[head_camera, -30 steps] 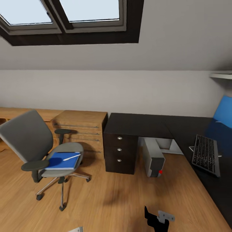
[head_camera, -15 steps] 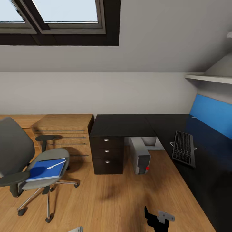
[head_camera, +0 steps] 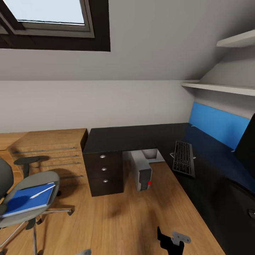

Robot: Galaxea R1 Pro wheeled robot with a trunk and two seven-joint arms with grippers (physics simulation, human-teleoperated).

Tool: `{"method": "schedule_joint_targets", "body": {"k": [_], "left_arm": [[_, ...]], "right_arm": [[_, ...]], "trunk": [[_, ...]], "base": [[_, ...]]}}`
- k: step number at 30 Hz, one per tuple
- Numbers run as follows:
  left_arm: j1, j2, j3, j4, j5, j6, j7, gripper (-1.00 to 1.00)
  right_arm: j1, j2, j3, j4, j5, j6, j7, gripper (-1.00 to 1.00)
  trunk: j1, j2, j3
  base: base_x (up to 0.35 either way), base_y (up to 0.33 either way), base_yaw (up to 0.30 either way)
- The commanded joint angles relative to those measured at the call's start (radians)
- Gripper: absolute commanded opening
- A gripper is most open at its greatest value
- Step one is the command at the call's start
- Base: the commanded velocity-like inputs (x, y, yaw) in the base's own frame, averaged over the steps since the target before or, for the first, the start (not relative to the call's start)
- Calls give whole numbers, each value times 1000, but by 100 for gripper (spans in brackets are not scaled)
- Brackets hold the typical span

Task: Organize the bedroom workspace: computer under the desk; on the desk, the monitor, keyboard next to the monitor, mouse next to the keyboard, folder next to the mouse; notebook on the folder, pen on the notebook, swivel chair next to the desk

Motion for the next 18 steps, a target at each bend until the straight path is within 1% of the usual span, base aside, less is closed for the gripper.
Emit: {"method": "schedule_joint_targets", "body": {"k": [1,7,18], "left_arm": [[-1,1,-8,0,11,-5,7,100],[-1,1,-8,0,11,-6,7,100],[-1,1,-8,0,11,-6,7,100]], "right_arm": [[-1,1,-8,2,-6,-4,10,100],[-1,2,-8,2,-6,-4,10,100],[-1,2,-8,2,-6,-3,11,100]], "trunk": [[0,-1,0],[0,-1,6],[0,-1,20]], "base": [[142,122,-248],[207,178,-224],[239,206,-195]]}}
